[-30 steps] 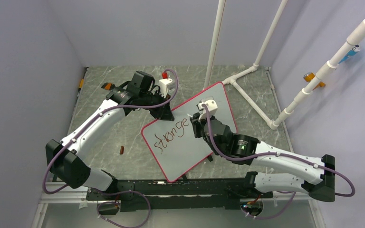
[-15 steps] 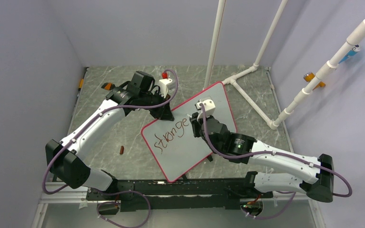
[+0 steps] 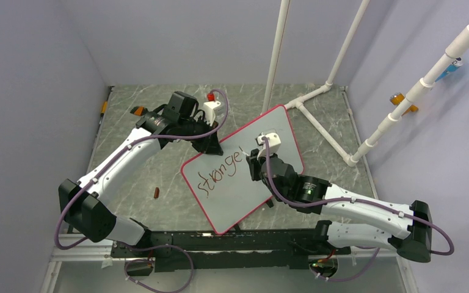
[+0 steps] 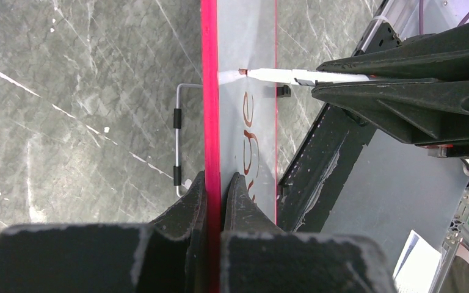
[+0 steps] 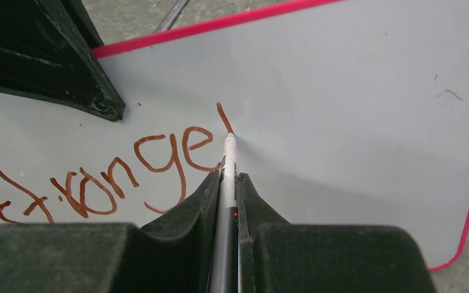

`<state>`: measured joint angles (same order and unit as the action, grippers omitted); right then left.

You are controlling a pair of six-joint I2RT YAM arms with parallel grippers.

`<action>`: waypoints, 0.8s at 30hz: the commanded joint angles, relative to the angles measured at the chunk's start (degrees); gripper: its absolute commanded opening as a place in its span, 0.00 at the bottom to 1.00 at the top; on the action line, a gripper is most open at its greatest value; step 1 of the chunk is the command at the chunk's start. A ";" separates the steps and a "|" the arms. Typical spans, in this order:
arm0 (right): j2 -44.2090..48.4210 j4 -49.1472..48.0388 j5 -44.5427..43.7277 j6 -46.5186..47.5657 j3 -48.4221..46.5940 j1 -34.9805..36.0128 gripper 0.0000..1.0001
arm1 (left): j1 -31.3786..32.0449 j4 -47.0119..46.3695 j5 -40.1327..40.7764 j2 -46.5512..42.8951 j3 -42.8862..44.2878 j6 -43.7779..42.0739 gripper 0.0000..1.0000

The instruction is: Write a sentence on the whiteboard

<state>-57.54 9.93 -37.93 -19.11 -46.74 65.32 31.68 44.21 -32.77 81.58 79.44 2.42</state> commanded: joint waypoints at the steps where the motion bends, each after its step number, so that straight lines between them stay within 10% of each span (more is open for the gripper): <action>1: 0.17 2.90 1.78 -3.25 2.53 -0.21 0.00 | -0.23 -5.09 10.82 -1.25 0.31 -10.65 0.00; 24: 2.08 5.46 4.02 -6.02 3.26 0.33 0.00 | -0.26 -5.09 10.80 -1.18 0.29 -10.58 0.00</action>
<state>-53.93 13.87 -35.40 -25.12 -42.94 65.52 31.68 44.21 -32.80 81.58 79.35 2.42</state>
